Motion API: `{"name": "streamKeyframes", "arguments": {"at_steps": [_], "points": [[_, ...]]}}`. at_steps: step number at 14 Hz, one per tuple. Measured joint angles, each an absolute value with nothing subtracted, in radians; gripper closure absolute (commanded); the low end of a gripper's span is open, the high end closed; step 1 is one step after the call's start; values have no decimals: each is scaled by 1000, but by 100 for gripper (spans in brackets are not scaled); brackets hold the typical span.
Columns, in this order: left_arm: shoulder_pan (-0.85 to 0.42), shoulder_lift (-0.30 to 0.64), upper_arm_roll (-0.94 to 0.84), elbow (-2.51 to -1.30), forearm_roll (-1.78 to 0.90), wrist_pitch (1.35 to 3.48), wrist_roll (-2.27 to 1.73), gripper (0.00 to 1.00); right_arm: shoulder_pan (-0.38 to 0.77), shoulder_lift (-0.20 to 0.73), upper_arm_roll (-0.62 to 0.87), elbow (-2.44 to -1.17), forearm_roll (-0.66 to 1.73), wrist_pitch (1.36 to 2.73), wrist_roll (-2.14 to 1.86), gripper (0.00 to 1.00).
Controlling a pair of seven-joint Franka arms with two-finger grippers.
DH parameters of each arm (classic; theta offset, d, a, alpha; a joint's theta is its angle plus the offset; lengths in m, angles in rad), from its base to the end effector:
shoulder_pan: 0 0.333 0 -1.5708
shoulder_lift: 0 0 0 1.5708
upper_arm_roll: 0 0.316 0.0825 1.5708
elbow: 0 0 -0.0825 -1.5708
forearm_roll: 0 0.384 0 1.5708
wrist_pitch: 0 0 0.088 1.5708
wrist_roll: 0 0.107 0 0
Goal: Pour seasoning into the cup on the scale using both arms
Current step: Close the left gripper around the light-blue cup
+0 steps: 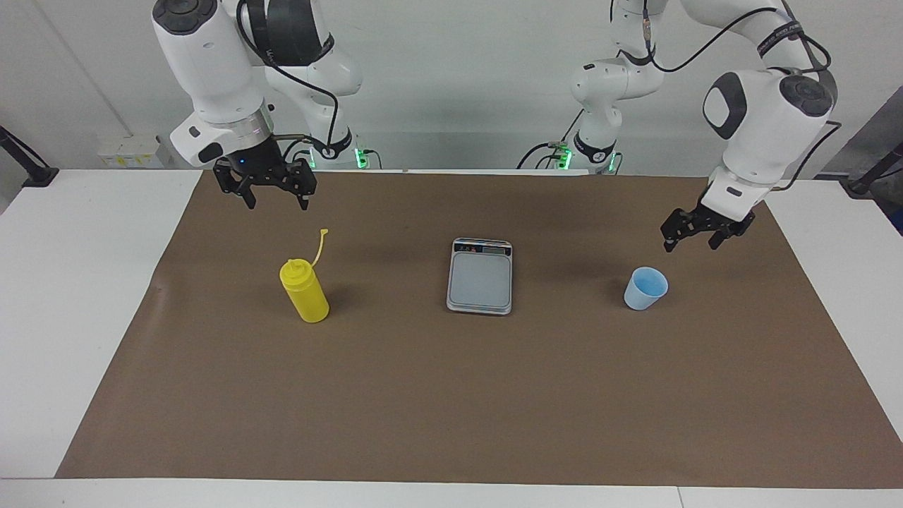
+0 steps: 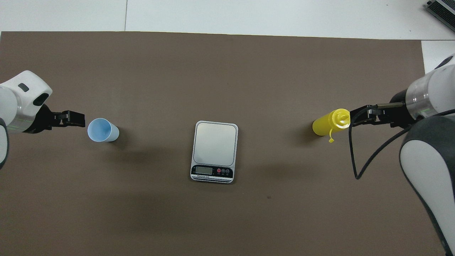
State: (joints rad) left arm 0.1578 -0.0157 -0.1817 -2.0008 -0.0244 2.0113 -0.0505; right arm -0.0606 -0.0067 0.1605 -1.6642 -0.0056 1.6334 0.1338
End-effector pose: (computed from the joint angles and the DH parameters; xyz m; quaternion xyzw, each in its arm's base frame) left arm 0.5529 -0.0150 0.4664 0.9997 0.0183 0.0126 0.0102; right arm 0.5528 0.0551 0.5893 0.9998 -0.0167 -0.0116 0.0047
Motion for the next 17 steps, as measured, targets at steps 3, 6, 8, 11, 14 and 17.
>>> {"name": "streamKeyframes", "arguments": {"at_steps": [3,6,8,11,14,17], "points": [[169,24,-182,-2083,-24,2151,-101,0,-61,-7,161,-1664,-6,1633,134,0],[171,42,-182,-2162,-24,2270,-136,0,-61,-7,161,-1664,-6,1633,134,0],[172,54,-183,-2180,-25,2302,-155,0,-61,-7,161,-1664,-6,1633,134,0],[172,84,-187,-2190,-25,2331,-183,11,-61,-7,161,-1664,-6,1633,134,0],[172,104,-188,-2191,-25,2342,-188,75,-61,-7,161,-1664,-6,1633,134,0],[172,112,-191,-2192,-25,2343,-188,100,-61,-7,161,-1664,-6,1633,134,0]]}}
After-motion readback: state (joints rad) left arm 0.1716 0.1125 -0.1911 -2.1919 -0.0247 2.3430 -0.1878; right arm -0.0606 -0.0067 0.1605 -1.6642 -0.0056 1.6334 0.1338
